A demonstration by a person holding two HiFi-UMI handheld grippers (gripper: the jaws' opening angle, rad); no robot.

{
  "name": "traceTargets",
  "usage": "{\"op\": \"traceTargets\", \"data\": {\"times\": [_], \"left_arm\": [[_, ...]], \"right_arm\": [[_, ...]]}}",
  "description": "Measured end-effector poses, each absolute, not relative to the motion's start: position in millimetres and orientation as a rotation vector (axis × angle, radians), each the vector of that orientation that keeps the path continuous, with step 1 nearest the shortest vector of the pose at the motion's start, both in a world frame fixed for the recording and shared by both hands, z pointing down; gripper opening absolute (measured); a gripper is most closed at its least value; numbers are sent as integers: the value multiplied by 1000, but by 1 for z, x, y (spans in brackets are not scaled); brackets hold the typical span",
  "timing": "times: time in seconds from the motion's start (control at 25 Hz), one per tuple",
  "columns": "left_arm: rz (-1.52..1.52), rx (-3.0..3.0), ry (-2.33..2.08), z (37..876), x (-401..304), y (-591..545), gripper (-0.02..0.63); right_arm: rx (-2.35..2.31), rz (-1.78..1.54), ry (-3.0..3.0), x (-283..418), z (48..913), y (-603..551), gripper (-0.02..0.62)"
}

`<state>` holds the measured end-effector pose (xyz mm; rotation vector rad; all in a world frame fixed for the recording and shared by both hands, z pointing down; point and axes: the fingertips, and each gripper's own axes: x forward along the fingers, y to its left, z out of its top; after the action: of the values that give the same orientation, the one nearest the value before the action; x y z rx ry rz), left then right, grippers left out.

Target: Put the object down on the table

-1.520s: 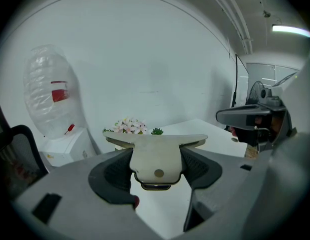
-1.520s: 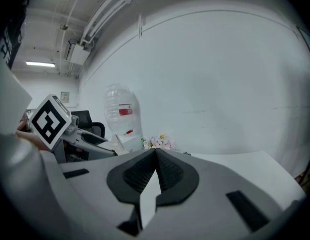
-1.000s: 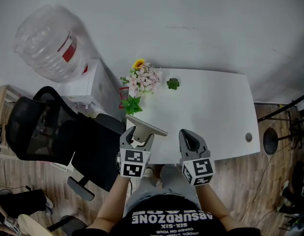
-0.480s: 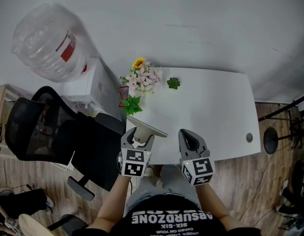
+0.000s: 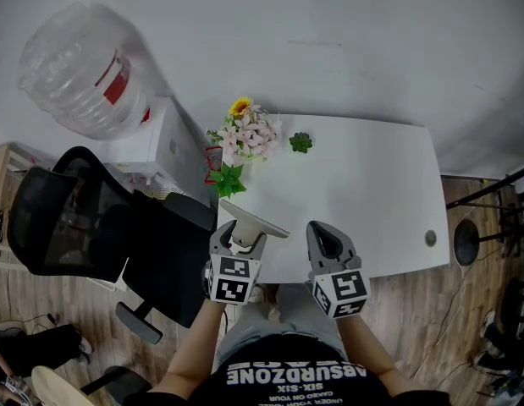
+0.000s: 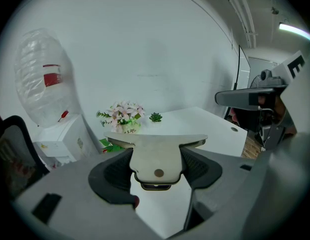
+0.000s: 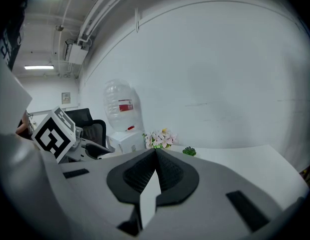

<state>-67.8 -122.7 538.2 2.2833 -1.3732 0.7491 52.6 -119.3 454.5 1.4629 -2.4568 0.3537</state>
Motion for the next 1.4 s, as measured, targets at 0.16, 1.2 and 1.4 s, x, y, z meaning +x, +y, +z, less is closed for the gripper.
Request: {"op": "traceTargets", "data": {"times": [0.16,1.2,1.4], "left_arm": [[757,2284,-1368,542,-67,-123,291],[863,2228,-1309,577,-62,-119,291],[881,2220,-1302,584,-63,-118,291]], "right_arm": [[1458,355,-2457,53,455,-121,-2],[1457,366,-2445,56,459,-122,-2],[1466,368,-2439,57,459,-121,-2]]}}
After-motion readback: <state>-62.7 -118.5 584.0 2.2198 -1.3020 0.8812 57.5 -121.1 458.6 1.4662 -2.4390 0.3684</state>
